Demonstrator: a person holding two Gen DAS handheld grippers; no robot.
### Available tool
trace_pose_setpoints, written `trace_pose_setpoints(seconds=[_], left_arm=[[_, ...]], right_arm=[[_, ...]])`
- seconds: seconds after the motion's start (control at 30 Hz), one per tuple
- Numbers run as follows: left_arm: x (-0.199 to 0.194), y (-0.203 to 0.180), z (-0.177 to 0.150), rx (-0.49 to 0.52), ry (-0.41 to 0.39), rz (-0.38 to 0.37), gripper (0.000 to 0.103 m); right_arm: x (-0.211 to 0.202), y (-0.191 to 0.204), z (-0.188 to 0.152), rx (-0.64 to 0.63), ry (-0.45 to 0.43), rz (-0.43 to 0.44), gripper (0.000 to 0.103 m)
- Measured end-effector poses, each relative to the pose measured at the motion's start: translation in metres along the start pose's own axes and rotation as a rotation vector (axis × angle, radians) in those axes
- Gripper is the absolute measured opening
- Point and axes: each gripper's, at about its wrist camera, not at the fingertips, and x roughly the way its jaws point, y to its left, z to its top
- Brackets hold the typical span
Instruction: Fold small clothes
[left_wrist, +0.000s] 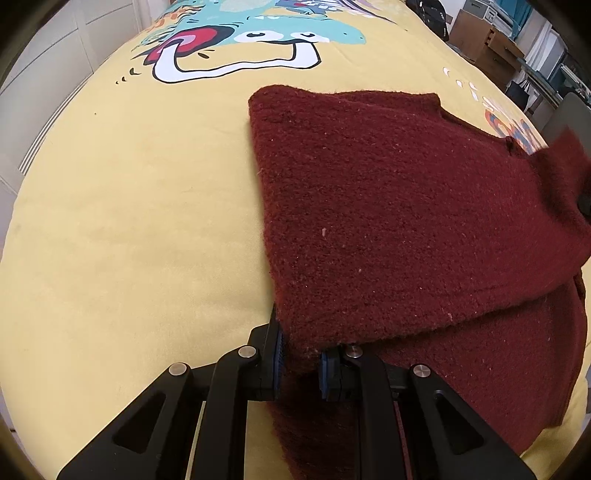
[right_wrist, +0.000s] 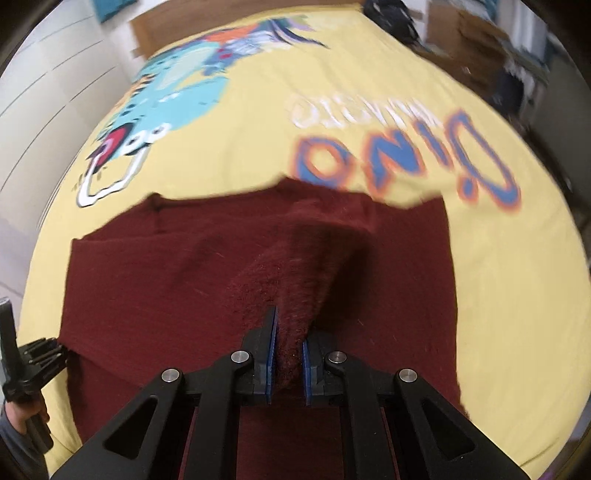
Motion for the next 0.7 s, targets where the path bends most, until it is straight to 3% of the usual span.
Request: trace_pose_setpoints(seconds=[0.17, 0.3, 0.43, 0.5, 0.6, 0.7], left_arm=[[0.0, -0.003, -0.002, 0.014, 0.008, 0.015, 0.013], [0.001, -0.006, -0.001, 0.027, 0.012, 0.033, 0.013], [0.006, -0.011, 0.001, 0.001, 0.011, 0.031, 0.016], [0.006, -0.011, -0.001, -0.009, 0.007, 0.023, 0.016], [0.005, -0.01, -0.002, -0.018, 0.012, 0.03, 0.028], [0.001, -0.012, 0.004, -0.039, 0.005, 0.065, 0.065]], right_arm=[[0.034, -0.021, -0.023, 0.055, 0.08, 0.004, 0.011], [0.035, -0.027, -0.028, 0.077, 0.058, -0.006, 0.019], [0.03, -0.036, -0.03, 0.056, 0.054, -0.086, 0.054], [0.028, -0.041, -0.032, 0.049, 0.054, -0.11, 0.063], [0.019, -0.05, -0.037, 0.053, 0.045, -0.101, 0.07], [0.006, -0.053, -0.04, 0.031, 0.031, -0.134, 0.078]])
